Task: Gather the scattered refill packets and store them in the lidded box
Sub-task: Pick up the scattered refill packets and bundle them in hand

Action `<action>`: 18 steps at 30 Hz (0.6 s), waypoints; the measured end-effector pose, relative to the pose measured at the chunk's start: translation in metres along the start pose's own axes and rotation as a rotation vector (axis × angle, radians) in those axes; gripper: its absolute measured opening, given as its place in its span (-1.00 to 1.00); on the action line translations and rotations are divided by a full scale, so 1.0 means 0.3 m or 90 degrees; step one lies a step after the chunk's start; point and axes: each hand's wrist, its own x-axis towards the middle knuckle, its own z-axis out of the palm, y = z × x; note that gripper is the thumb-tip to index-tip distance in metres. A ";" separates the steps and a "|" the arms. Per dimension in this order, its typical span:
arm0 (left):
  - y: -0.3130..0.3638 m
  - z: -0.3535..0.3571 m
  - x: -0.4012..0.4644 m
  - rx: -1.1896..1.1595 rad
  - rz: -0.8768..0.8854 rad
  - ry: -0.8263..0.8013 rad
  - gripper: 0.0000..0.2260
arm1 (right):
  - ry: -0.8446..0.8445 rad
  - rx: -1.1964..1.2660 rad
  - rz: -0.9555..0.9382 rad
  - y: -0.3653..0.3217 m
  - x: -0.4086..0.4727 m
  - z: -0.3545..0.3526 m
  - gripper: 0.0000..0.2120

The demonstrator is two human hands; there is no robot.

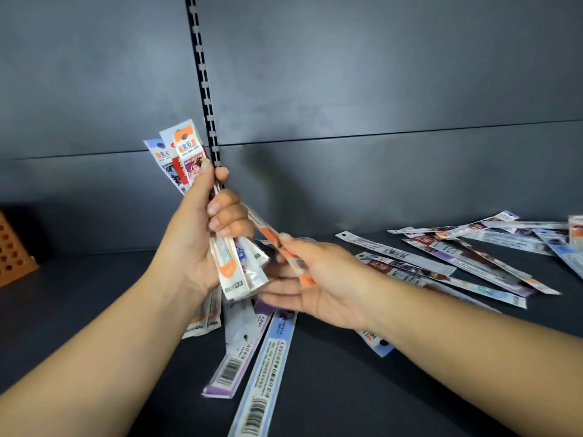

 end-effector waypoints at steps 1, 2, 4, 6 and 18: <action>0.001 0.000 0.000 0.006 0.002 0.010 -0.64 | 0.021 -0.011 -0.026 -0.005 0.004 -0.010 -0.77; 0.002 -0.001 0.001 0.012 0.005 0.023 -0.63 | 0.039 -0.021 -0.053 -0.011 0.005 -0.017 -0.78; 0.007 -0.004 0.002 0.020 0.018 0.050 -0.62 | 0.072 -0.024 -0.102 -0.027 0.004 -0.031 -0.78; 0.008 -0.005 0.005 0.021 0.045 0.078 -0.63 | 0.103 -0.032 -0.147 -0.037 0.002 -0.041 -0.78; -0.006 -0.020 -0.002 0.216 0.038 0.142 -0.77 | 0.285 -0.231 -0.362 -0.145 -0.026 -0.168 -0.76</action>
